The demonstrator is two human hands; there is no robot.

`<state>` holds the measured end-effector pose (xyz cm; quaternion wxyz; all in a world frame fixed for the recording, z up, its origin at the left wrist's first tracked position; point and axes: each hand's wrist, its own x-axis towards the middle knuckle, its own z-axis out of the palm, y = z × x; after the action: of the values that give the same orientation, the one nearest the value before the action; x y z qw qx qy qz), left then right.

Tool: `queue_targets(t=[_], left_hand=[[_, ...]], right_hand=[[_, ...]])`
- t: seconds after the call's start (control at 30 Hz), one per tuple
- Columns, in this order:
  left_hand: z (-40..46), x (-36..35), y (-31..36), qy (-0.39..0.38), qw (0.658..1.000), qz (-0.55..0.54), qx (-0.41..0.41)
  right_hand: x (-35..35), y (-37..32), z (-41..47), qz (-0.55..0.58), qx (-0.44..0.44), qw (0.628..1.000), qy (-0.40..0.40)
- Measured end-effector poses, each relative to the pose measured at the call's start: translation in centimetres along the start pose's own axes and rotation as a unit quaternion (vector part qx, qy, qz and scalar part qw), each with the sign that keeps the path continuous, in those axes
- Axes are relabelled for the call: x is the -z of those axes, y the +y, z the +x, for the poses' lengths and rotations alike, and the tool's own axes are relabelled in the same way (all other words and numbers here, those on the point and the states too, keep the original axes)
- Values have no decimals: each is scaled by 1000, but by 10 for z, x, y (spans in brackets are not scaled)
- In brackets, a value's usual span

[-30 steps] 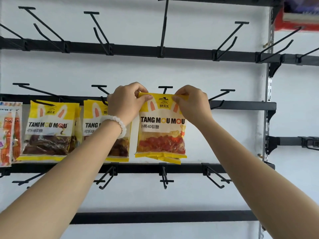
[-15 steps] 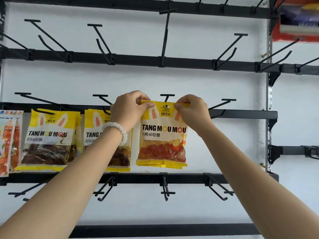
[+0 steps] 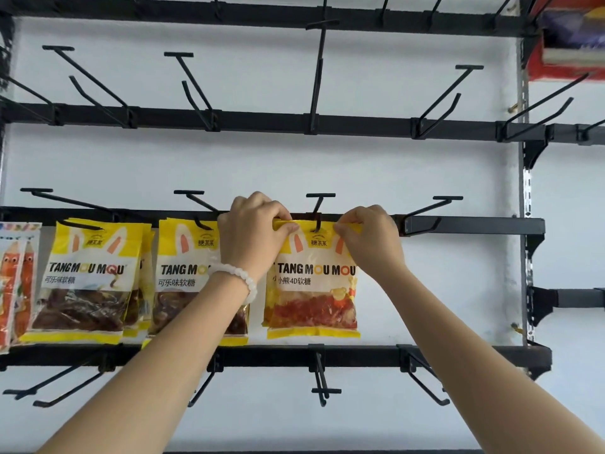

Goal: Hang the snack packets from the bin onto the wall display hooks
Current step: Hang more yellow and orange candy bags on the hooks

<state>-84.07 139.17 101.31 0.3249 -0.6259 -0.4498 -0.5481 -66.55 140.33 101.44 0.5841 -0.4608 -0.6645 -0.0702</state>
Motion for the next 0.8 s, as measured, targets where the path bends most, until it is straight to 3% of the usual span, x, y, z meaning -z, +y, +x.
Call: queue_targets(t=[0.4, 0.6, 0.8], left_hand=[[-4, -9, -14, 14, 997, 41, -61], [-23, 6, -18, 31, 990, 85, -104], [-104, 37, -10, -40, 990, 100, -87]], right_hand=[[-14, 8, -1, -31, 46, 998, 39], [-14, 10, -37, -82, 119, 978, 152], [-11, 10, -124, -170, 188, 961, 110]])
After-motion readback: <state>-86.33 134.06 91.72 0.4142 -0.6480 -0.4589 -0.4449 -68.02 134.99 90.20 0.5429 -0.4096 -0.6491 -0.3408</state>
